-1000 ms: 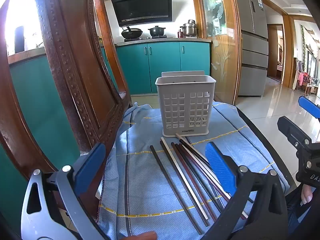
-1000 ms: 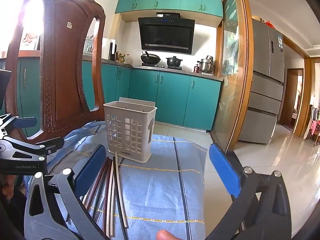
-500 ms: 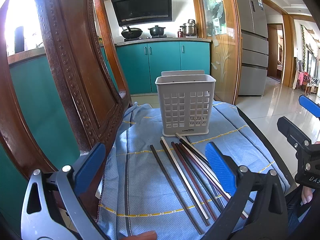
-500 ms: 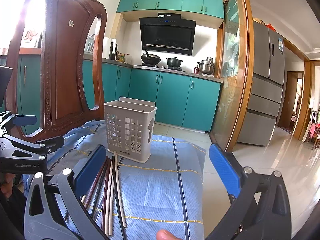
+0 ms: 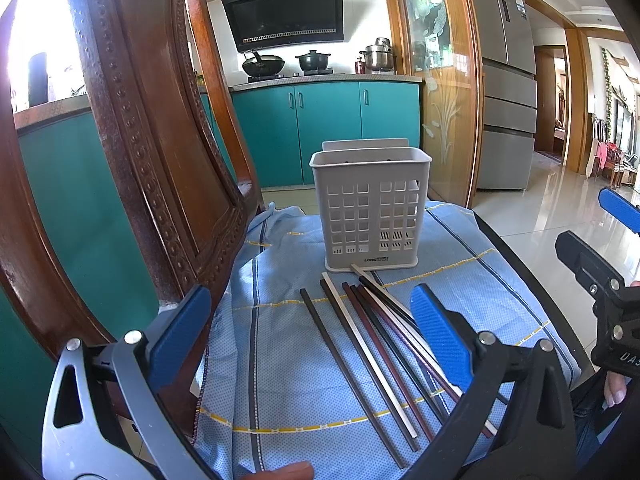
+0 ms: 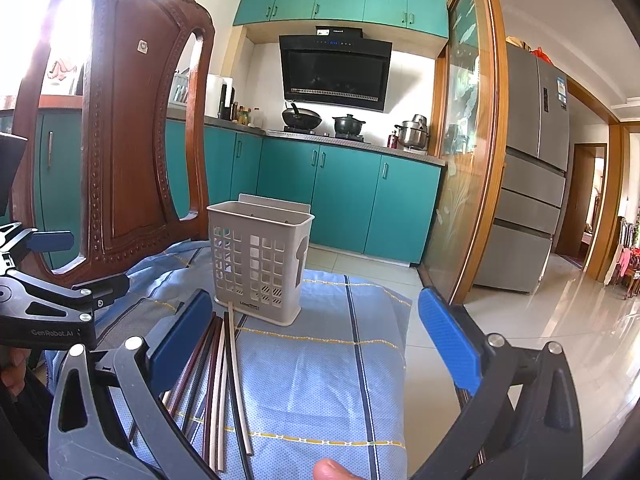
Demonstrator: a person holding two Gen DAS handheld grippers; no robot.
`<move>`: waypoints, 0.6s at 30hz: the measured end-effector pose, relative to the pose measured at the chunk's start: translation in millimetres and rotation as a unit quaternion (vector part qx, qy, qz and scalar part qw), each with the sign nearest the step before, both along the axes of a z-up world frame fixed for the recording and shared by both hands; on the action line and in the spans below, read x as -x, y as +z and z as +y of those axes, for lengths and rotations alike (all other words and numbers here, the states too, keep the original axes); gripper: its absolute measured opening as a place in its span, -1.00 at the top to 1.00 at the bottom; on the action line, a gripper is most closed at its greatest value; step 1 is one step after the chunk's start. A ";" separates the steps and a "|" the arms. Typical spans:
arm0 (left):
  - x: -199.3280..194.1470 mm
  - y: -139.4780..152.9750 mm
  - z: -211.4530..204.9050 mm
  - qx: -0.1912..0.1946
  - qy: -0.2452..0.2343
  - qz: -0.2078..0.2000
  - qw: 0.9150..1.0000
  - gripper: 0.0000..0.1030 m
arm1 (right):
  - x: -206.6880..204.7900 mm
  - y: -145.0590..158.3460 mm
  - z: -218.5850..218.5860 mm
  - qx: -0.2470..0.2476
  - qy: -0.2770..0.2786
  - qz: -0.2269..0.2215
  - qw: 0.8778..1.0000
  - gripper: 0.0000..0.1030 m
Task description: Organize utensils
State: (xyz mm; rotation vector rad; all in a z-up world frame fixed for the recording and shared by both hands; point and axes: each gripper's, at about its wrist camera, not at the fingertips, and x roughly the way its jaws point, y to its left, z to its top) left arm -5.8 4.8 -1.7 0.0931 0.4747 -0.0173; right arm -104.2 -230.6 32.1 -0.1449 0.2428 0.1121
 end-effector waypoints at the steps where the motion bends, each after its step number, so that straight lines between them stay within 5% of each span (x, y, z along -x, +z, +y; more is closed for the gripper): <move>1: 0.7 -0.1 0.8 0.000 0.000 0.000 1.000 -0.93 | -0.1 0.0 0.1 0.000 0.000 0.000 1.000 -0.95; 18: -6.2 -4.7 -6.0 -0.002 0.000 0.002 1.000 -0.93 | -0.4 -0.2 -0.8 0.003 -0.002 0.000 1.000 -0.95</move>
